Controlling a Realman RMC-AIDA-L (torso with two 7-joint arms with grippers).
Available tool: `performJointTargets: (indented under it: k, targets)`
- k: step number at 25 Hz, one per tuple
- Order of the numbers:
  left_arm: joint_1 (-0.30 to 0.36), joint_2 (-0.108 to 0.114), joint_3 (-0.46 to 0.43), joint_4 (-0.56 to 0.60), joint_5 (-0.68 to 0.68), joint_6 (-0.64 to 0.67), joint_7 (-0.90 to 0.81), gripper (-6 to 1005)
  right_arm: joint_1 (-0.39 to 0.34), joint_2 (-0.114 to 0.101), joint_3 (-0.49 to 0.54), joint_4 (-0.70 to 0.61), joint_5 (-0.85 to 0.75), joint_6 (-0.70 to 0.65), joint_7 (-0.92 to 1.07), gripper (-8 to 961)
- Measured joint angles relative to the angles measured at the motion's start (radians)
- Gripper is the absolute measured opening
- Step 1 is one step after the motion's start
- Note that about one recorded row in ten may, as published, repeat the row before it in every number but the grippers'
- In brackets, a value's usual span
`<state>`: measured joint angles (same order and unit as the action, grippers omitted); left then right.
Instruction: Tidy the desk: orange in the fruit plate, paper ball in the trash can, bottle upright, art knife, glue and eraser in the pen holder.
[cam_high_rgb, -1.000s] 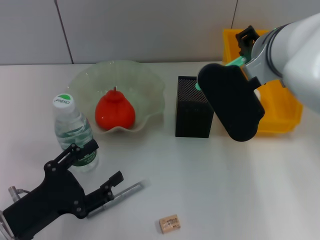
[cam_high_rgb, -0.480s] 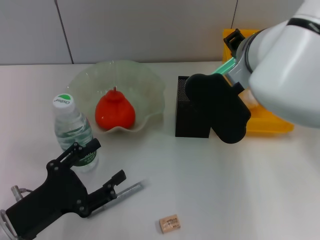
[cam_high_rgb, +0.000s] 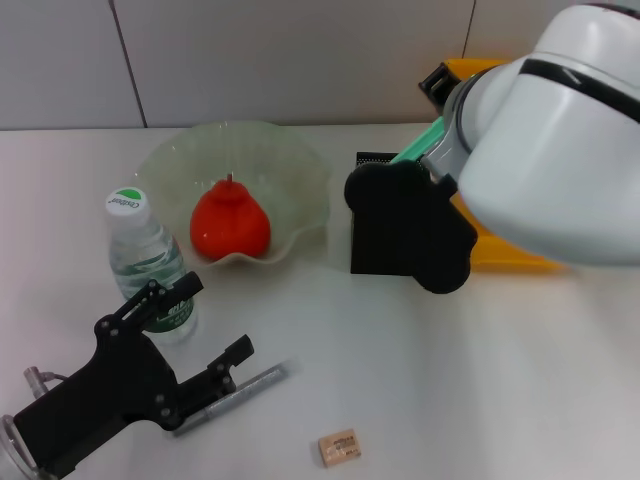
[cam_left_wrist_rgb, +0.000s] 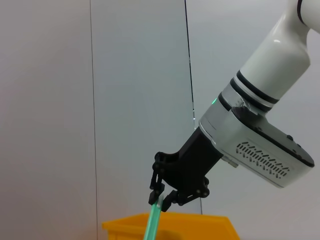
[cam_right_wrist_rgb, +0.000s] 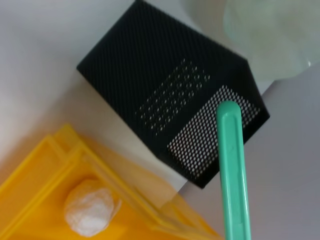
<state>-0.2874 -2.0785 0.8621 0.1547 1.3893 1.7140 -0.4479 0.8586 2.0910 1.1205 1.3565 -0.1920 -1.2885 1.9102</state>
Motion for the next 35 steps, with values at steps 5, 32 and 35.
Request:
performJointTargets:
  k: [5,32,35]
  targets:
    - [0.000,0.000,0.000,-0.005,0.000,0.001,0.001,827,0.015,0.002,-0.024,-0.040,0.012,0.000,0.001,232]
    - [-0.007,0.003,0.000,-0.038,-0.010,0.003,0.043,827,0.058,0.001,0.009,-0.019,0.067,-0.022,0.071,381]
    - [-0.007,0.004,0.000,-0.036,-0.010,0.004,0.043,827,0.048,0.001,0.085,0.039,0.113,-0.027,0.072,381]
